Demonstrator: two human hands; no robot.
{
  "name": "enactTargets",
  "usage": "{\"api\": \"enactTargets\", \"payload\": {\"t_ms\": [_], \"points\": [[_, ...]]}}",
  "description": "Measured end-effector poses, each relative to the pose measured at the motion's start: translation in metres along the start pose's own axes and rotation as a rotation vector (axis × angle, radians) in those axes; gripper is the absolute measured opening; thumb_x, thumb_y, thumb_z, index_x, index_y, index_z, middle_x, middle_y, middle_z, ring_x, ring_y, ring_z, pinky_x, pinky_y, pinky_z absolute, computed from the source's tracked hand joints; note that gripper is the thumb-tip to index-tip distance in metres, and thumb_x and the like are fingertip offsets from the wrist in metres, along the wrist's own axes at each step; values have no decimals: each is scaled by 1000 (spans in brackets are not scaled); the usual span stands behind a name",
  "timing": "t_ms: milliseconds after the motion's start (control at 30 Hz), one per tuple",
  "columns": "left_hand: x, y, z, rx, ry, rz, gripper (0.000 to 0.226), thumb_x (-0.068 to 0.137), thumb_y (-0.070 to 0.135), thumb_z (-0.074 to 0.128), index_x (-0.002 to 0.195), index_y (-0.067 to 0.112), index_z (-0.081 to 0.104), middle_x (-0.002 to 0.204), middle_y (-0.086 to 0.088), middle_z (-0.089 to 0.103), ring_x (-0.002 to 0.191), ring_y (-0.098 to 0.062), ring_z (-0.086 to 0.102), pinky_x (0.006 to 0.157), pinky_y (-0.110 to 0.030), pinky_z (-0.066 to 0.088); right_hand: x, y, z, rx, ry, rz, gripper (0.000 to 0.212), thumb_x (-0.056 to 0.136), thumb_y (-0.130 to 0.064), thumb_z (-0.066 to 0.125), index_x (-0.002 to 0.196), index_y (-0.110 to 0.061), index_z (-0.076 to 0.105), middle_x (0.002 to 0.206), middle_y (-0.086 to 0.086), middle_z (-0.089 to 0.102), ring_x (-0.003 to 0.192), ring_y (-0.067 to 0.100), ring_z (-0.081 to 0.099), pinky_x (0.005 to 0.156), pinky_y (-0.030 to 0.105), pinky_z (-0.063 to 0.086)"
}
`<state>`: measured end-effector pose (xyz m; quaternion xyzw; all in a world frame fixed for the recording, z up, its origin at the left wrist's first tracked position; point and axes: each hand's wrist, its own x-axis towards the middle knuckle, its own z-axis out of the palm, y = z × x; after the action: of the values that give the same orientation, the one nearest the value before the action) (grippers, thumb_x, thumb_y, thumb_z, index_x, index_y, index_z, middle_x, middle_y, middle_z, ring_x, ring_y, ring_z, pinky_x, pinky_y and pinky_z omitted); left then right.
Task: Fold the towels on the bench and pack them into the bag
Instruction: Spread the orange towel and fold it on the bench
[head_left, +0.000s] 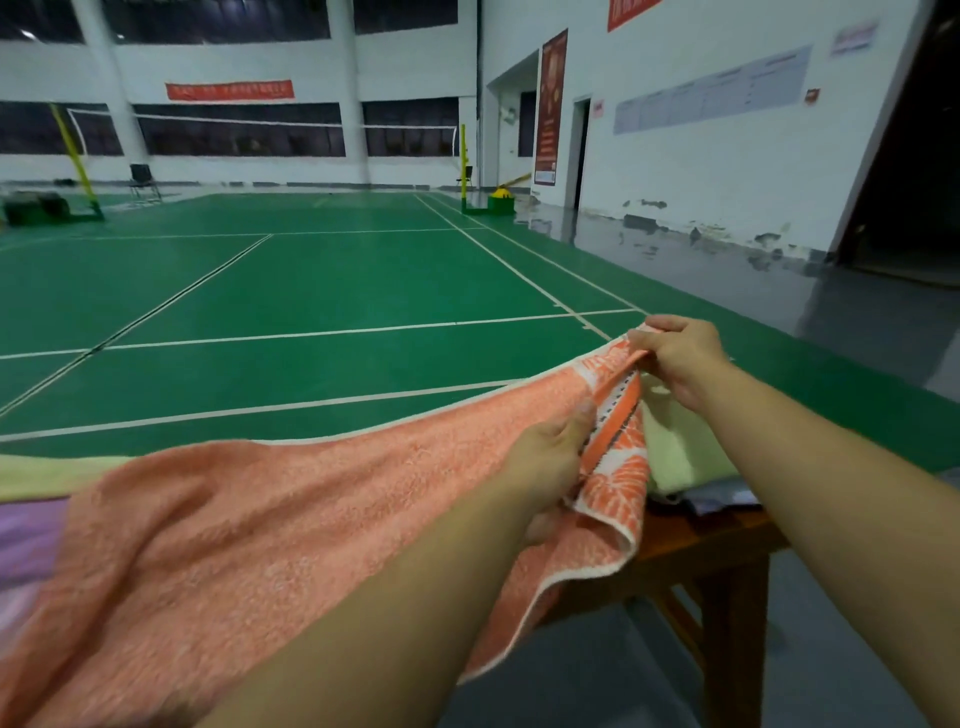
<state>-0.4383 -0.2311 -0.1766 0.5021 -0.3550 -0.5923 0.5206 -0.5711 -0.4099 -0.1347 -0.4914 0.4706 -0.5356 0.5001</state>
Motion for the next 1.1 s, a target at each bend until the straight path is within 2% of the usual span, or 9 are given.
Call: {"api": "enactTargets", "payload": {"t_ms": [133, 233, 333, 433, 533, 700, 800, 967, 1100], "points": [[13, 3, 45, -67, -26, 28, 42, 99, 46, 58, 101, 5, 70, 89, -13, 75, 71, -23, 71, 71, -35, 62, 11, -20, -36, -39, 73, -56, 39, 87, 3, 72, 125, 1, 63, 105, 21, 66, 73, 23, 66, 57, 25, 56], [10, 4, 55, -107, -45, 44, 47, 99, 45, 59, 110, 1, 70, 104, -18, 75, 88, -30, 71, 89, -46, 59, 9, -28, -44, -32, 35, -47, 38, 86, 4, 73, 123, 0, 66, 104, 21, 68, 72, 22, 68, 58, 27, 56], [-2, 5, 38, -149, -67, 47, 41, 102, 44, 54, 111, 6, 69, 99, -13, 75, 80, -24, 71, 83, -39, 60, -5, -32, -31, -8, -83, -33, 38, 86, 4, 72, 123, 1, 66, 101, 18, 67, 74, 22, 66, 58, 25, 57], [-22, 10, 6, -164, -27, 70, 46, 102, 46, 53, 116, 5, 69, 97, -10, 75, 78, -20, 71, 78, -35, 59, -26, -33, 6, -6, -195, -21, 36, 88, 4, 70, 123, 0, 65, 102, 15, 66, 70, 19, 62, 56, 24, 56], [-51, 16, -32, -151, 37, 100, 49, 102, 47, 53, 119, 5, 70, 111, -13, 75, 92, -24, 71, 88, -39, 58, -49, -31, 56, -11, -301, -3, 34, 89, 3, 70, 122, 2, 66, 98, 13, 67, 67, 18, 62, 54, 23, 56], [-119, 15, -98, -79, 179, 146, 43, 103, 44, 54, 116, 7, 72, 109, -13, 76, 102, -29, 72, 92, -43, 58, -98, -16, 149, -16, -541, 17, 36, 88, 5, 69, 124, 7, 64, 111, 3, 64, 89, 22, 65, 70, 28, 59], [-153, 11, -138, -73, 288, 169, 33, 105, 33, 52, 114, 8, 71, 108, -15, 76, 102, -31, 73, 96, -45, 56, -133, -2, 205, -75, -676, 12, 39, 87, 4, 72, 125, 7, 63, 109, 15, 66, 83, 20, 65, 63, 25, 55], [-203, -1, -194, -49, 392, 50, 43, 99, 42, 57, 125, 9, 67, 116, -17, 73, 111, -37, 69, 107, -54, 47, -192, 26, 279, -243, -794, -37, 42, 87, -2, 75, 127, 2, 63, 113, 20, 68, 82, 20, 65, 64, 26, 53], [-232, -15, -220, 162, 425, -115, 32, 101, 43, 54, 123, 22, 66, 105, -5, 78, 99, -27, 75, 93, -50, 57, -227, 47, 302, -441, -872, -75, 41, 92, -14, 73, 129, -1, 61, 98, 13, 70, 67, 16, 64, 62, 29, 55]]}}
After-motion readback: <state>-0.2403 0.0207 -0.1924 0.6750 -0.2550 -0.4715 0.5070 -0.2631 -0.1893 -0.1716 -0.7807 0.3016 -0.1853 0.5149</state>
